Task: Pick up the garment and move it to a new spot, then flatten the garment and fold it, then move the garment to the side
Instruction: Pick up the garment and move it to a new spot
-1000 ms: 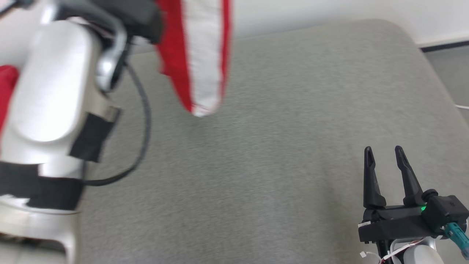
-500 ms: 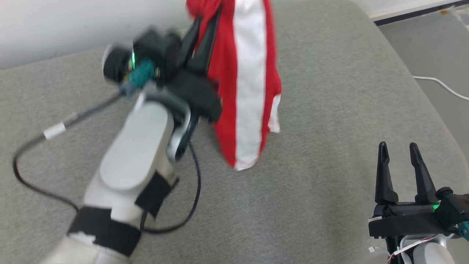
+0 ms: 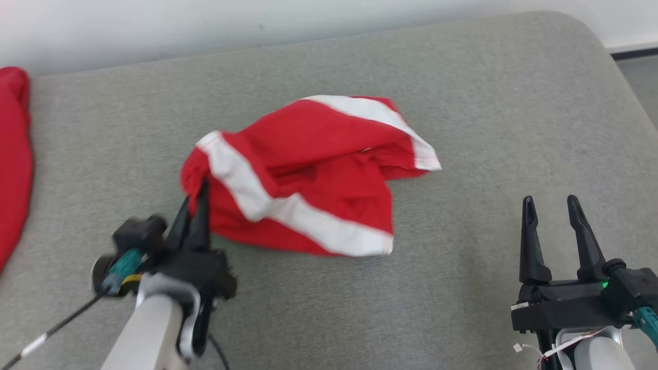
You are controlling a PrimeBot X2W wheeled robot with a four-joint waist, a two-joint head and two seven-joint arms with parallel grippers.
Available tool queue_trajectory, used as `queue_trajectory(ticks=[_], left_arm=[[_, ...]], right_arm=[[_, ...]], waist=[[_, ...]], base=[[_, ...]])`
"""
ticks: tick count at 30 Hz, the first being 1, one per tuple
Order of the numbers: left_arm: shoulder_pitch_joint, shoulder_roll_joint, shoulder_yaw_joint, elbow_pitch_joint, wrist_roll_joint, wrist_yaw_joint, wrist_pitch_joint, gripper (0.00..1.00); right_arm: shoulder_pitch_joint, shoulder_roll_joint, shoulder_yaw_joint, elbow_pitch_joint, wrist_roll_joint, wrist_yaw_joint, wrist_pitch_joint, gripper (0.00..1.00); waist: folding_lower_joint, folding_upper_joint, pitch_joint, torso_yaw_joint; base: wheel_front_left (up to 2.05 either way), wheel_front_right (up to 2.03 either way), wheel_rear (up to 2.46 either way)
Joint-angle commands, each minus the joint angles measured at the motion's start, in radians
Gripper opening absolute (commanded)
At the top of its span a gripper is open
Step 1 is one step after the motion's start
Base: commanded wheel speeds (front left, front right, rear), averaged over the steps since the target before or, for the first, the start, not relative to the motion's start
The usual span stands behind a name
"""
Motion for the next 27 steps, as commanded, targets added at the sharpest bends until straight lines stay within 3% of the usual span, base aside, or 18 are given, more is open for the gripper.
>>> queue_trajectory(ticks=[1,5,6,7,8,27], left_arm=[[0.049,0.005,0.029,-0.03,-0.004,0.01,-0.004,0.0],[0.153,-0.002,0.079,-0.088,0.006,0.008,-0.004,0.0],[0.172,-0.004,0.08,-0.094,0.016,0.003,-0.004,0.09],[0.185,-0.005,0.083,-0.102,0.024,0.003,-0.004,0.91],[0.199,-0.008,0.087,-0.108,0.029,-0.003,-0.004,1.0],[0.444,0.001,0.294,-0.432,0.252,-0.038,-0.004,1.0]], right_arm=[[0.014,0.0,0.0,-0.001,-0.008,0.001,-0.001,1.0],[0.017,0.0,0.004,0.002,-0.014,0.001,-0.001,1.0],[0.017,0.0,0.007,0.004,-0.017,0.001,-0.001,1.0],[0.017,0.0,0.012,0.005,-0.019,0.001,-0.001,1.0],[0.018,0.0,0.014,0.006,-0.019,0.001,-0.001,1.0],[0.088,-0.007,0.043,0.025,-0.048,0.001,-0.001,1.0]], waist=[[-0.0001,0.0,-0.018,0.041],[-0.0001,0.0,-0.031,0.06],[-0.0001,0.0,-0.035,0.065],[-0.0001,0.0,-0.04,0.069],[-0.0001,0.0,-0.046,0.073],[-0.0001,0.0,-0.196,0.171]], base=[[0.0,0.0,0.0],[0.0,0.0,0.0],[0.0,0.0,0.0],[0.0,0.0,0.0],[0.0,0.0,0.0],[0.0,0.0,0.0]])
